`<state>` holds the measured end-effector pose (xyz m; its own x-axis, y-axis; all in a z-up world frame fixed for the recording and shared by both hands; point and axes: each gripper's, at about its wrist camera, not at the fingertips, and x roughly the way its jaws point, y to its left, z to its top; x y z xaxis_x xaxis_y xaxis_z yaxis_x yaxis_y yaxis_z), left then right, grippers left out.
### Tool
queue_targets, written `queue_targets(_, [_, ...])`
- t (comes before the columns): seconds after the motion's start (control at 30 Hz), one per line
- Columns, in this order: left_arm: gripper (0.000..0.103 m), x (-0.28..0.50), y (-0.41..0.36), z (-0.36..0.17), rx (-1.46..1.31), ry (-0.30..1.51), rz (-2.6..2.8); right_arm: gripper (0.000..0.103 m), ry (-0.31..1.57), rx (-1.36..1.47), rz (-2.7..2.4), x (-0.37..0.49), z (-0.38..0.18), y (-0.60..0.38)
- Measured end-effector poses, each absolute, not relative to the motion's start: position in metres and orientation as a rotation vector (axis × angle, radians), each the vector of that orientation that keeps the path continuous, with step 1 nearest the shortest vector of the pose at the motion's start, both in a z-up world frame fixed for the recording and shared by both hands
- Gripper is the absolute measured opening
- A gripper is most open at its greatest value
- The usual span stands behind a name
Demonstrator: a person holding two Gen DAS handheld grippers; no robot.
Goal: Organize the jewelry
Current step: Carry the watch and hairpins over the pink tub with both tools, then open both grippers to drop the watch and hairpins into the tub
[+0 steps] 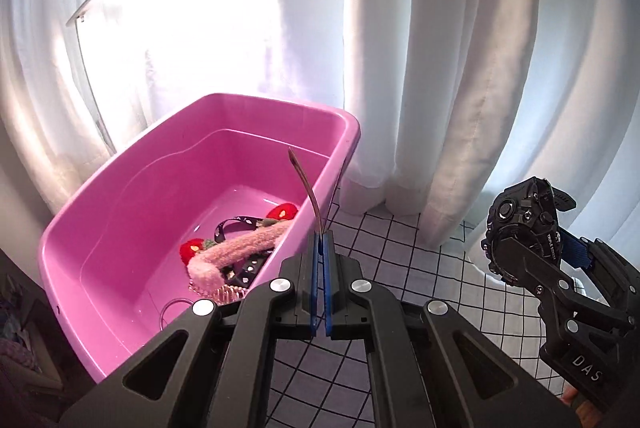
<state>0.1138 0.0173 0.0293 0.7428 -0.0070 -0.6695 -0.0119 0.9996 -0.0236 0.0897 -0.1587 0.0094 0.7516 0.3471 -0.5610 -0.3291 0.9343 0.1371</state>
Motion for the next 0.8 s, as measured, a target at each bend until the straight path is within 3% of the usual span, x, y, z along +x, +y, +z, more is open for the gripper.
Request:
queue_targets(0.37, [0.003, 0.132, 0.127, 0.065, -0.096, 0.725, 0.182, 0.055, 0.596, -0.023, 0.578, 0.13, 0.056, -0.049])
queue_targets(0.8, [0.003, 0.177, 0.206, 0.005, -0.167, 0.968, 0.28, 0.055, 0.892, -0.083, 0.594, 0.221, 0.006, 0.049])
